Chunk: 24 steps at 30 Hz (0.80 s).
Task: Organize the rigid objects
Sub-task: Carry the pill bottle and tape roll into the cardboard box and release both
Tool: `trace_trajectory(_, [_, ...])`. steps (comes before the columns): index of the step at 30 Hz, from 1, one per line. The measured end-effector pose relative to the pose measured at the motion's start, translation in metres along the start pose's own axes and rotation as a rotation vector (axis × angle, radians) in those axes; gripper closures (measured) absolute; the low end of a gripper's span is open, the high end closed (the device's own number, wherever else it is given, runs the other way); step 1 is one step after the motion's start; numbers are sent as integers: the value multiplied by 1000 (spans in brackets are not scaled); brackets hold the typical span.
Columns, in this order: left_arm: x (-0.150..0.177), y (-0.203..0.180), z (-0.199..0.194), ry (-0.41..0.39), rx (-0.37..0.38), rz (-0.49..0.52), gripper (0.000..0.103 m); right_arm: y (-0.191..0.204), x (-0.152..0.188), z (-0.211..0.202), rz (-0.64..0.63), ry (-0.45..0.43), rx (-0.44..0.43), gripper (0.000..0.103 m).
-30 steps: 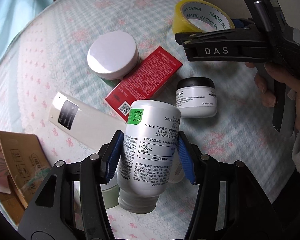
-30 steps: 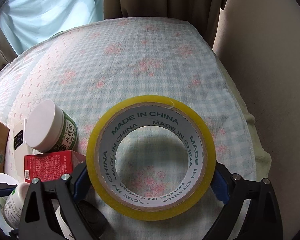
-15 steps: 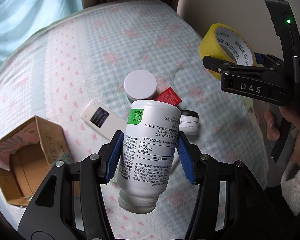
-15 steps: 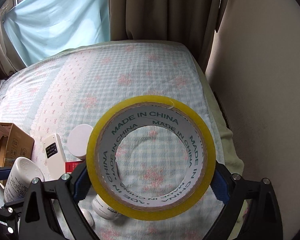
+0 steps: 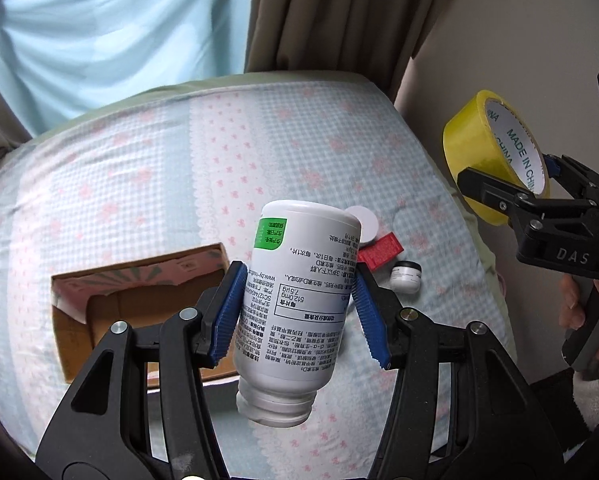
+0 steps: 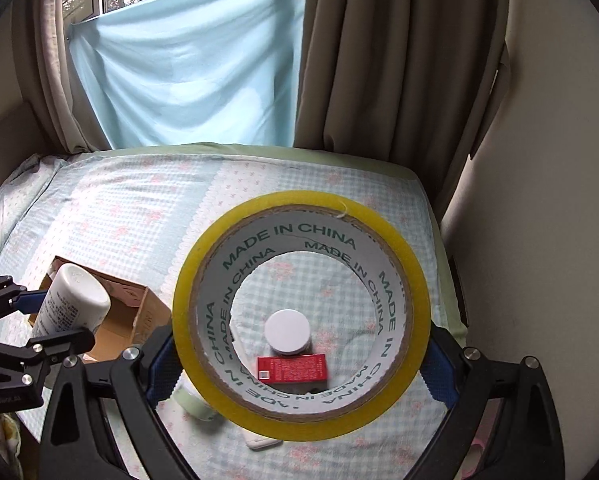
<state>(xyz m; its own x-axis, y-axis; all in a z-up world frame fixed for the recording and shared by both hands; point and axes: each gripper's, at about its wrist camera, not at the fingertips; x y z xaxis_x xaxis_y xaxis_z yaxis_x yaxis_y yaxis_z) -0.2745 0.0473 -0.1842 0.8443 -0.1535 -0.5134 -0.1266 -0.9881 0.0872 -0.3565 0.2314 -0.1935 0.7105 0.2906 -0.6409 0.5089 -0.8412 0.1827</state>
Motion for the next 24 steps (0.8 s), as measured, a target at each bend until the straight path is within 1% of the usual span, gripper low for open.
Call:
trace_trajectory(2, [3, 28, -3, 9, 3, -24, 53, 29, -3, 0, 4, 16, -28, 7])
trace_trajectory(5, [9, 73, -5, 26, 21, -60, 53, 70, -6, 3, 5, 24, -45, 7])
trace_trajectory(9, [21, 127, -3, 41, 10, -45, 54, 121, -7, 10, 39, 35, -70, 7])
trace_trajectory(13, [32, 182, 10, 56, 2, -38, 55, 164, -6, 29, 66, 58, -87, 7])
trace_trajectory(16, [42, 218, 37, 92, 7, -42, 55, 194, -1, 58, 87, 81, -107, 7])
trace_trajectory(19, [53, 245, 73, 137, 6, -50, 56, 219, 7, 97, 95, 131, -122, 7])
trace_trajectory(21, [63, 258, 94, 156, -4, -46, 56, 234, 17, 123, 86, 165, -122, 7])
trace_trajectory(24, [72, 266, 127, 198, 5, -56, 56, 248, 33, 161, 80, 225, -136, 7])
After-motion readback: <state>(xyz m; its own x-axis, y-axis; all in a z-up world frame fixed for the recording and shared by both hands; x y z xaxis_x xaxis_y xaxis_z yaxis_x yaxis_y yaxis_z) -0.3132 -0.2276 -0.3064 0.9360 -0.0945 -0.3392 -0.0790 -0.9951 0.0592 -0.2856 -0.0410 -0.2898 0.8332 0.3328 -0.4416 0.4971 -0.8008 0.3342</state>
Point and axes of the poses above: each gripper's, at about its wrist camera, not at the fingertips, and z roughly the way its jaws point, y to its left, x to its underside, and after that the axes turned 15 degrees about -x, right-handed
